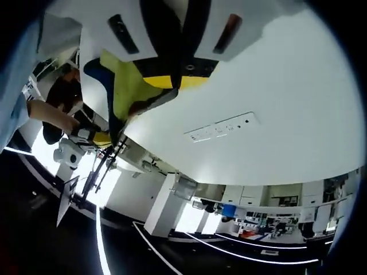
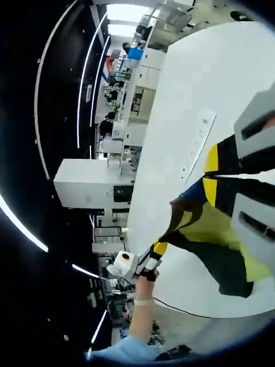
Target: Fold the garment on the visible template until the final outline fits inside the template.
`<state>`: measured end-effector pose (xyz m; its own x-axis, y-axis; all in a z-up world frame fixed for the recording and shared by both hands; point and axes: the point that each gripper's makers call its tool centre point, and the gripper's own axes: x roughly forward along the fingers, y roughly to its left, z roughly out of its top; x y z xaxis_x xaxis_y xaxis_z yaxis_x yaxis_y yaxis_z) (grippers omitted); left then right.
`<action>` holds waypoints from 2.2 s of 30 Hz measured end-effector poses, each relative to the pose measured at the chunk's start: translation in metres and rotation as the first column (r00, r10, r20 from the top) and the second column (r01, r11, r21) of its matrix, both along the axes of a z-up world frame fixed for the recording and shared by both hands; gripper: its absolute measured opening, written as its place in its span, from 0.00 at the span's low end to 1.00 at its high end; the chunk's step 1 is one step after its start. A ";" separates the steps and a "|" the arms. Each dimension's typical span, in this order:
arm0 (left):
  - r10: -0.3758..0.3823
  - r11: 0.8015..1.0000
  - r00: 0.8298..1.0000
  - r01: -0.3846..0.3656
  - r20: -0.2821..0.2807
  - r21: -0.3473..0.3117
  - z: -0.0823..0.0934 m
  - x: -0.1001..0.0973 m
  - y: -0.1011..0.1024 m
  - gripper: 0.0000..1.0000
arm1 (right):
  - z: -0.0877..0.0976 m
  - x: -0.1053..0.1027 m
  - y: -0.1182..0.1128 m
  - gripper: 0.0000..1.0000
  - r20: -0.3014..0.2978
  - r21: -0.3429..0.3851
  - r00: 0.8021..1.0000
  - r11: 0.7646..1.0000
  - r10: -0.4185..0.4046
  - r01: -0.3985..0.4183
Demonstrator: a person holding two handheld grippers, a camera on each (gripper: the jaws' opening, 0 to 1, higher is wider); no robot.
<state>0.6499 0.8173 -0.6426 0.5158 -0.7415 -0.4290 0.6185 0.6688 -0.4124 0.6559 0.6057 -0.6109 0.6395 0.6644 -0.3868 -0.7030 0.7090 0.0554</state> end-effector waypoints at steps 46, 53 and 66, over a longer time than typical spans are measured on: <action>0.098 0.992 0.994 -0.094 -0.050 0.087 -0.092 0.046 -0.014 0.53 | -0.127 0.049 0.019 0.36 -0.223 -0.120 0.975 0.992 0.018 -0.046; 0.044 0.995 0.999 -0.042 -0.018 0.089 -0.081 0.034 -0.019 0.69 | -0.128 0.032 0.022 0.70 -0.250 -0.142 0.967 0.985 0.056 -0.094; -0.059 0.994 0.998 0.056 0.027 0.098 -0.060 0.004 -0.022 0.95 | -0.114 0.010 0.012 0.98 -0.267 -0.143 0.963 0.986 0.050 -0.091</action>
<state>0.6537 0.7953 -0.7022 0.4872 -0.7260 -0.4854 0.6685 0.6677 -0.3276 0.6660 0.6182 -0.7246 0.4564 0.6240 -0.6343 -0.7269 0.6726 0.1386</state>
